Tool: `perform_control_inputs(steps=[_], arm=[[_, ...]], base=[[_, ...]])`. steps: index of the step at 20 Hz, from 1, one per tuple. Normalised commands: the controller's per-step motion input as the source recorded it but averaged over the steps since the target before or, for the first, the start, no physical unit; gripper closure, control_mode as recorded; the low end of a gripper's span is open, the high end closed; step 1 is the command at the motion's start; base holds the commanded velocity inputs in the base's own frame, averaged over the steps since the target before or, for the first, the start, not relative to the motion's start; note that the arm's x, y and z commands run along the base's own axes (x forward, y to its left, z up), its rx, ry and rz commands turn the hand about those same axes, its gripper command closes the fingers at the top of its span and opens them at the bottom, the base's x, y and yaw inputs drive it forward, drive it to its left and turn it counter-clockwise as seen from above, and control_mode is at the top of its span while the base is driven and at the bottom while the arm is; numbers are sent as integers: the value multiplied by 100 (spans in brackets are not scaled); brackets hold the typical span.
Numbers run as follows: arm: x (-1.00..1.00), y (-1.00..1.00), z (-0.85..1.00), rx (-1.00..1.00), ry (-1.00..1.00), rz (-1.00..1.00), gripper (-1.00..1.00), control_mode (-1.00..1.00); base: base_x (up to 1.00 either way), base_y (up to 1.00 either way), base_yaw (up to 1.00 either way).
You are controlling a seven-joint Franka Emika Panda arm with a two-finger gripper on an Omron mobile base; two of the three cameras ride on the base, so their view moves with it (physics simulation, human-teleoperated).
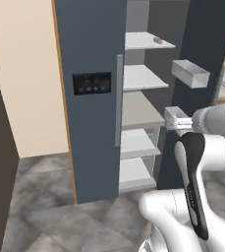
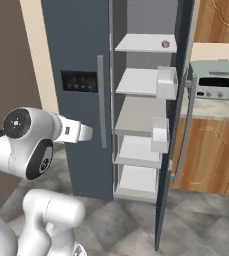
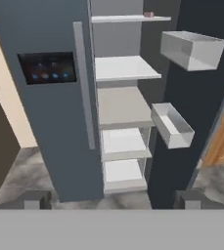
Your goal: Place one corn and one steak in each tupperware on the nearby counter, to pack two identical lunches.
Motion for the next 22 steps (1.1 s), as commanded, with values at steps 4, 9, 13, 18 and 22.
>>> perform_control_inputs(steps=[4,9,13,18,22], arm=[[0,0,0,0,0,0,-100,100],[0,0,0,0,0,0,-100,100],[0,0,0,0,0,0,-100,100],[0,0,0,0,0,0,-100,100],[0,0,0,0,0,0,-100,100]], base=[[100,-19,-7],[81,-33,-9],[39,-46,-6],[33,-13,-2],[56,-11,-4]])
